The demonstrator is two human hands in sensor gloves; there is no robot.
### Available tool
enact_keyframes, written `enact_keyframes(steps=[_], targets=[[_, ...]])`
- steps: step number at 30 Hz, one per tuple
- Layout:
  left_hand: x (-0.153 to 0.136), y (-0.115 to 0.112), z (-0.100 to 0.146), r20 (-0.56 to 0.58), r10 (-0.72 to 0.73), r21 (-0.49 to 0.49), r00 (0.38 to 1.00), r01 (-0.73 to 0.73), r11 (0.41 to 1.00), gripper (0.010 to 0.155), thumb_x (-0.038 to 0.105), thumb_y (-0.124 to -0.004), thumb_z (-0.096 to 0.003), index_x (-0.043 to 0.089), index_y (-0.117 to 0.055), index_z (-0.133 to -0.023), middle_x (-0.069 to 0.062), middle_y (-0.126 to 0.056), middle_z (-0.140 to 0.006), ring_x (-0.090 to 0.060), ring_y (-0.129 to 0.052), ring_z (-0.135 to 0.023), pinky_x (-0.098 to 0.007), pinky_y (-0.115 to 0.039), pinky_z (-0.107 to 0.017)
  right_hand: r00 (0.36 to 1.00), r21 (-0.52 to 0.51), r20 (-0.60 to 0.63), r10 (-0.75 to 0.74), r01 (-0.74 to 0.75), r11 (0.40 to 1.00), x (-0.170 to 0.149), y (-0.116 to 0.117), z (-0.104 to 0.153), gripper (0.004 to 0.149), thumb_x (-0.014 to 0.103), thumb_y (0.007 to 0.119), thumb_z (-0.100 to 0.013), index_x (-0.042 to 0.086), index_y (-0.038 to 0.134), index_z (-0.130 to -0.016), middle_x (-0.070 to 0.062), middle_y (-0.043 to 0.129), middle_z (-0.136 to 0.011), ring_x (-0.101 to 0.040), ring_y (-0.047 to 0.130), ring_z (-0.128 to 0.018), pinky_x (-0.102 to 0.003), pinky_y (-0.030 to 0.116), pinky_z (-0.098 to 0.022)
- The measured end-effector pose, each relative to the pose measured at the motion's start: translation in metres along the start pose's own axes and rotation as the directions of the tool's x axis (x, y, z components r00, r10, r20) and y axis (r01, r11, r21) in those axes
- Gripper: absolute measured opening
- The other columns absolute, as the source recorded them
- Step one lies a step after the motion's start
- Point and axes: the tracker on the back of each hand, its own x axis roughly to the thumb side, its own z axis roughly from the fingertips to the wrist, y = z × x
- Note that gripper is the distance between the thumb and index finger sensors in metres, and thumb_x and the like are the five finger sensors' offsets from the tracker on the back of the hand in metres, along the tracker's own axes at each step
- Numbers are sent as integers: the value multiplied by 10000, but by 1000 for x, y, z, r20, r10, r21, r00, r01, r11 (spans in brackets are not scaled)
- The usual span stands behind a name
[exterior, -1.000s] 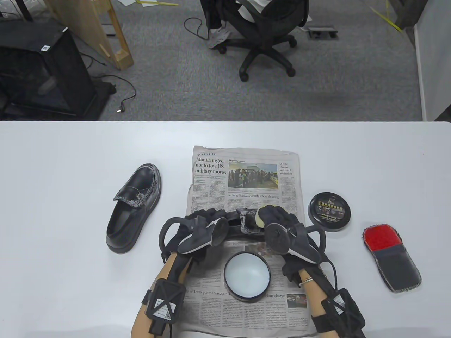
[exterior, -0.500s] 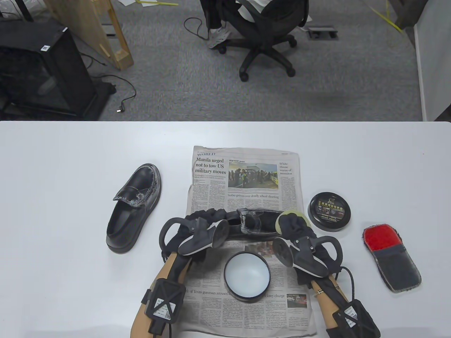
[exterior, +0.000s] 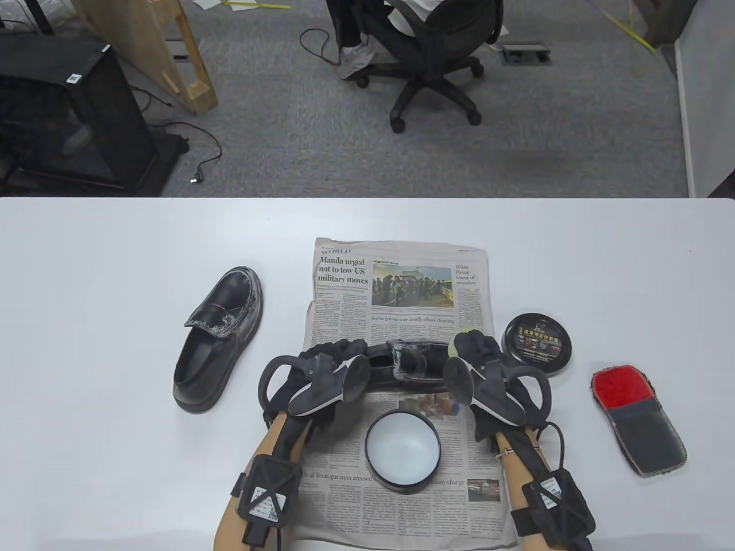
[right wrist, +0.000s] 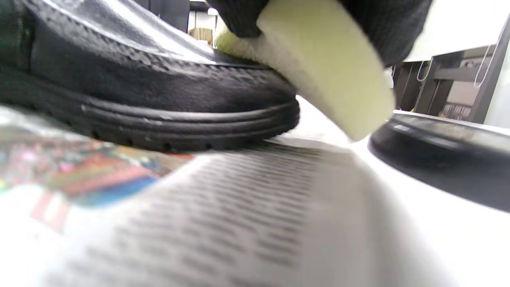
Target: Dip and apply leather care cream with polishing sponge on shoes
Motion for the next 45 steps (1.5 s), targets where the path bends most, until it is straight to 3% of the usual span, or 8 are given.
enact_keyframes(steps=[6,10,13,17,25,33,39,45], targets=[[0,-1,-1,14,15,-8,1000,-15,1000,735,592,-817,-334,411,-659,-1029,98,-839,-1055,-172,-868,-934,-366,-829,-636,992,32,108,62,-66,997,19,-23,18,487,272,626,-617,92,598,-1069,-186,737,-1033,-388,890,-848,-401,841,-589],[0,0,-2,27,3,-19,1000,-2,1000,722,586,-820,-338,430,-651,-1022,108,-822,-1068,-179,-860,-950,-373,-824,-649,984,-48,162,-79,88,995,30,-26,13,475,287,610,-622,198,562,-1086,-92,668,-1105,-364,768,-970,-445,744,-689],[0,-1,-1,28,9,-11,1000,-8,1000,725,584,-821,-340,429,-645,-1027,114,-816,-1073,-182,-859,-951,-377,-820,-653,980,-36,102,-172,177,984,26,-13,-1,474,298,590,-622,246,518,-1087,-43,622,-1127,-330,687,-1023,-469,660,-723],[0,0,-1,14,5,-9,1000,-5,1000,730,594,-815,-338,428,-648,-1029,114,-831,-1060,-170,-867,-927,-364,-824,-637,994,-17,8,-106,107,994,10,-1,-11,483,306,595,-612,255,512,-1085,-37,614,-1123,-320,689,-1014,-438,671,-707],[2,0,-1,-8,-2,0,1000,2,1000,725,601,-806,-329,420,-669,-1017,93,-859,-1034,-163,-881,-901,-358,-837,-608,996,129,50,70,-76,989,8,-18,13,493,277,637,-608,110,571,-1067,-168,710,-1044,-377,864,-875,-412,812,-603],[2,0,-1,24,-10,-6,1000,11,1000,701,590,-813,-335,430,-674,-1003,90,-847,-1048,-183,-874,-926,-367,-833,-626,989,-25,106,-106,109,994,26,-19,7,459,283,604,-618,280,544,-1073,-13,619,-1135,-340,679,-1035,-507,641,-722],[2,-1,0,13,-5,7,1000,5,1000,698,596,-809,-335,430,-680,-1001,81,-857,-1039,-181,-879,-913,-365,-835,-617,999,-14,-16,-31,30,999,11,-1,-8,453,280,589,-617,290,527,-1066,1,632,-1123,-317,716,-1011,-446,687,-709],[3,-1,0,3,-4,12,1000,4,1000,706,602,-802,-330,427,-681,-1003,72,-863,-1032,-179,-885,-902,-362,-838,-607,999,59,17,29,-30,998,1,-10,7,466,267,630,-610,186,572,-1066,-98,696,-1075,-339,824,-926,-413,772,-647]])
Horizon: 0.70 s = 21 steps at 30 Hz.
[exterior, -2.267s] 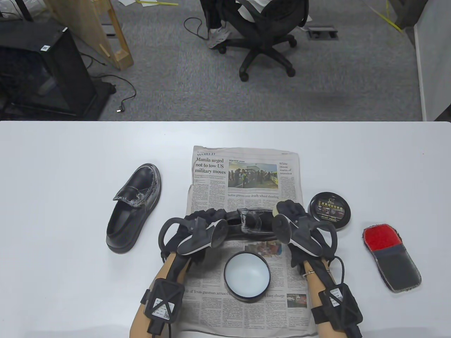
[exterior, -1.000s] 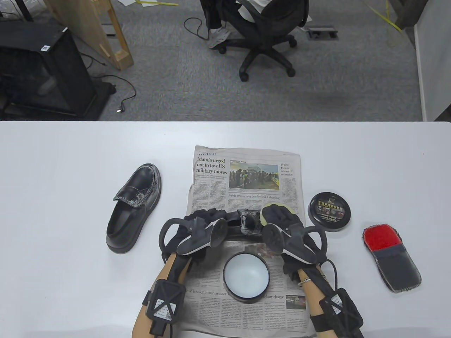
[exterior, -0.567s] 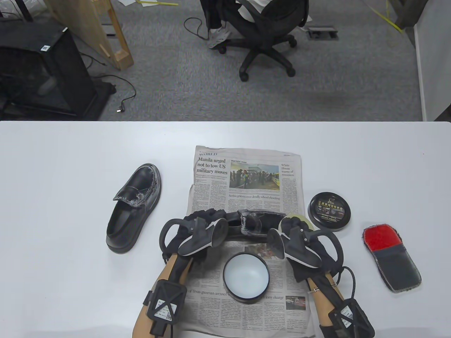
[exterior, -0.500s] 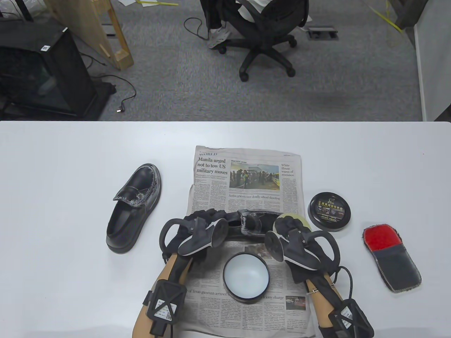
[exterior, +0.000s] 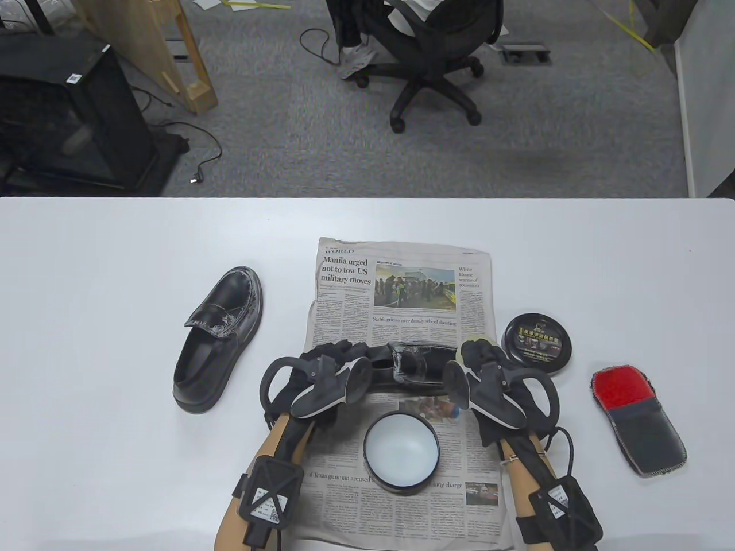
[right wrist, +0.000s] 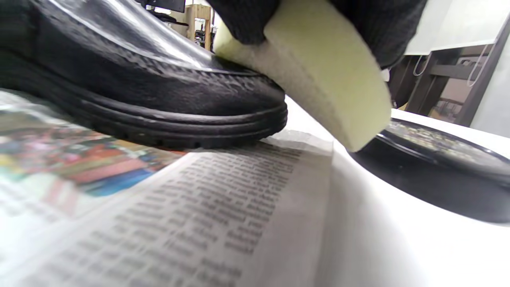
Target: Dip and apply leather care cream with polishing sponge on shoes
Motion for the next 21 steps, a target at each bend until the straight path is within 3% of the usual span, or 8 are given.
enact_keyframes(steps=[3,7,12,16,21], targets=[[0,0,0,2,14,-3,1000,-14,1000,706,597,-810,-325,434,-683,-1000,80,-857,-1041,-178,-875,-918,-367,-831,-620,997,5,58,46,-46,999,6,-8,9,463,281,641,-607,200,592,-1059,-86,705,-1073,-339,817,-935,-412,772,-657],[1,0,0,6,1,-5,1000,-1,1000,705,598,-807,-329,426,-682,-1001,75,-855,-1043,-187,-874,-919,-372,-831,-620,983,-46,145,-114,122,992,18,-17,12,458,286,635,-610,246,582,-1064,-45,672,-1102,-337,749,-988,-436,718,-697],[2,0,0,5,-12,6,1000,12,1000,707,601,-801,-337,410,-685,-1007,59,-868,-1032,-201,-886,-902,-371,-836,-610,991,-101,48,-128,133,986,11,0,-2,458,292,620,-605,294,544,-1057,1,634,-1115,-293,707,-1016,-420,697,-708],[2,0,1,-5,-14,9,1000,14,1000,702,606,-798,-335,415,-689,-1002,59,-873,-1023,-193,-893,-889,-367,-842,-596,996,-48,-30,-82,81,996,-6,6,-5,463,289,633,-599,274,551,-1054,-27,649,-1100,-317,779,-963,-393,766,-661],[3,1,1,-13,-24,9,1000,24,1000,704,609,-794,-334,410,-691,-1002,50,-879,-1016,-194,-899,-879,-365,-848,-582,1000,18,0,-14,14,1000,-4,-1,5,465,272,653,-601,180,583,-1051,-115,708,-1054,-340,869,-883,-378,831,-599]])
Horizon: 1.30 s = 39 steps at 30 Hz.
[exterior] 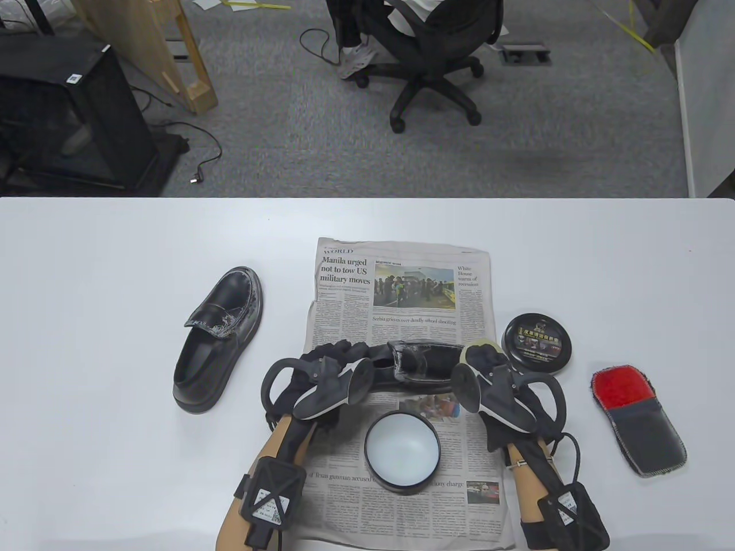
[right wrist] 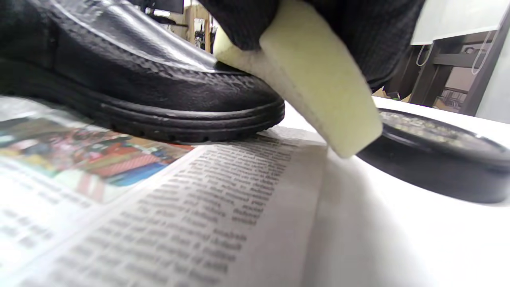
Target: Dip and apply leather care cream with polishing sponge on shoes
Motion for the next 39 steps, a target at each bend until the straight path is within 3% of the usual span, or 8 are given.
enact_keyframes(steps=[4,9,14,17,24,28,32,39], targets=[[0,0,0,18,3,1,1000,-3,1000,705,606,-793,-343,406,-684,-1009,52,-869,-1030,-203,-890,-894,-375,-839,-596,993,-27,87,83,-81,996,22,-12,9,461,271,657,-600,171,610,-1048,-117,722,-1048,-349,858,-895,-391,822,-619],[-2,-1,0,31,34,-4,999,-34,999,705,606,-802,-346,409,-678,-1011,51,-858,-1041,-209,-879,-915,-379,-829,-624,986,-165,132,-105,126,978,34,-8,3,463,289,617,-612,261,548,-1069,-31,633,-1119,-326,717,-1013,-465,687,-712],[-2,-2,0,31,27,-4,999,-27,1000,701,608,-799,-349,410,-678,-1011,47,-860,-1037,-212,-882,-912,-381,-831,-624,994,-106,0,-105,105,989,15,11,-13,485,312,566,-623,291,450,-1093,3,550,-1153,-288,625,-1062,-488,634,-726],[-1,-1,0,18,14,5,1000,-14,1000,699,614,-793,-347,413,-682,-1007,51,-867,-1029,-203,-890,-896,-373,-838,-606,998,-77,-57,-34,29,997,3,14,-15,480,295,593,-613,263,490,-1081,-26,600,-1125,-312,719,-1003,-420,704,-694],[0,-1,1,5,10,7,1000,-10,1000,707,619,-789,-341,402,-692,-1007,42,-880,-1015,-205,-899,-879,-370,-846,-586,998,62,-5,68,-67,996,9,-3,1,491,272,638,-610,115,558,-1069,-158,715,-1049,-350,882,-869,-391,821,-597],[0,-1,0,18,20,-3,1000,-20,1000,700,610,-796,-343,402,-693,-1003,42,-873,-1026,-215,-891,-898,-379,-837,-609,990,-23,65,123,-122,992,30,-15,8,478,275,639,-612,162,594,-1074,-116,731,-1061,-345,857,-899,-406,796,-632],[-1,-2,-1,28,25,-11,999,-24,1000,699,605,-801,-343,404,-689,-1003,43,-864,-1035,-215,-886,-911,-383,-834,-622,993,-141,111,-30,45,989,40,-16,3,465,276,616,-618,251,551,-1078,-44,643,-1122,-336,727,-1007,-461,690,-708],[0,-2,0,19,16,1,1000,-16,1000,698,611,-796,-345,411,-685,-1005,46,-868,-1030,-207,-890,-899,-378,-837,-613,999,-91,-22,-40,38,995,14,8,-16,470,277,592,-619,290,495,-1079,-4,595,-1136,-318,687,-1024,-434,681,-709]])
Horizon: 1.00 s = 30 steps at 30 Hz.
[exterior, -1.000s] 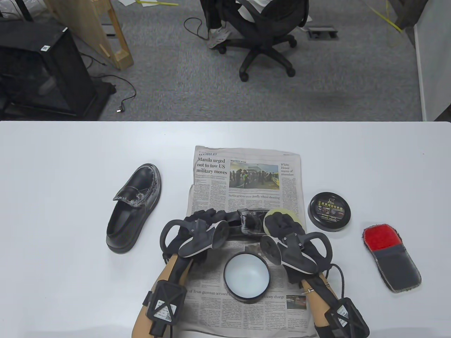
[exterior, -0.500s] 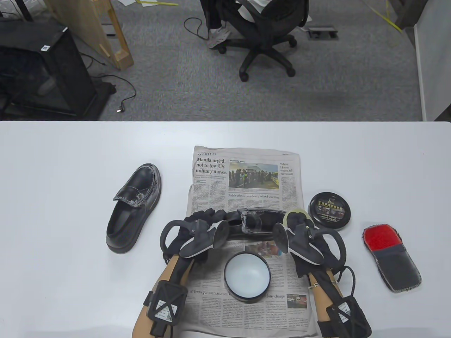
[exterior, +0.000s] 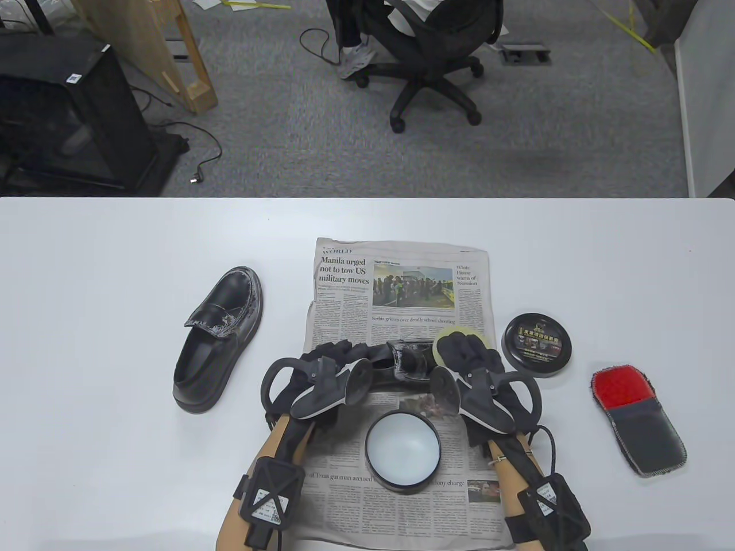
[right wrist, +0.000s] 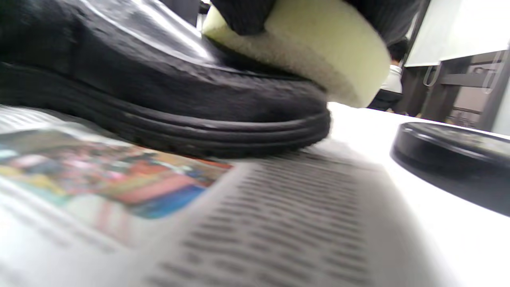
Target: Dip and apply leather care cream with polishing sponge on shoes
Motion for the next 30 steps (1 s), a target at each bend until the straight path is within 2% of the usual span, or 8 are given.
enact_keyframes(steps=[4,9,14,17,23,26,30], targets=[[0,1,0,-11,-8,1,1000,8,1000,700,618,-791,-344,409,-690,-1004,43,-876,-1017,-199,-898,-881,-369,-845,-592,997,60,-36,74,-72,996,-14,1,3,467,259,615,-612,224,537,-1072,-73,678,-1091,-324,822,-936,-399,776,-645],[0,1,1,-13,-4,2,1000,4,1000,707,616,-793,-342,400,-691,-1008,35,-878,-1018,-207,-899,-882,-373,-844,-592,995,173,36,97,-101,980,-11,-16,15,478,269,649,-613,128,583,-1065,-139,742,-1044,-341,885,-874,-390,816,-612],[0,0,0,4,9,-7,1000,-9,1000,696,606,-800,-346,405,-691,-1003,40,-866,-1033,-216,-888,-905,-382,-834,-620,988,48,123,94,-101,994,9,-25,23,473,279,640,-614,213,569,-1076,-82,696,-1089,-336,810,-946,-406,764,-668],[-1,0,0,10,5,-14,1000,-5,1000,695,603,-803,-345,410,-685,-1002,46,-859,-1039,-214,-885,-913,-380,-833,-627,987,-48,153,-44,52,997,20,-22,17,469,279,628,-614,256,546,-1075,-39,649,-1116,-326,742,-998,-425,709,-705],[-1,0,0,10,12,-2,1000,-12,1000,700,602,-806,-349,407,-681,-1010,42,-859,-1041,-218,-884,-912,-383,-832,-627,998,-31,65,19,-17,999,11,-5,2,485,289,600,-619,281,476,-1087,-16,588,-1135,-295,687,-1027,-416,671,-715],[-1,-1,0,4,12,-1,1000,-12,1000,705,604,-804,-348,406,-678,-1013,39,-861,-1038,-214,-885,-908,-382,-833,-622,993,0,18,119,-119,993,1,-2,1,484,285,616,-614,253,504,-1084,-47,627,-1113,-310,751,-983,-397,728,-682],[-1,0,1,-6,7,-1,1000,-7,1000,722,610,-804,-342,395,-678,-1020,39,-865,-1034,-211,-888,-901,-377,-837,-612,994,76,8,111,-112,991,-9,-6,6,487,272,639,-610,173,549,-1078,-119,704,-1064,-334,853,-898,-392,794,-620]])
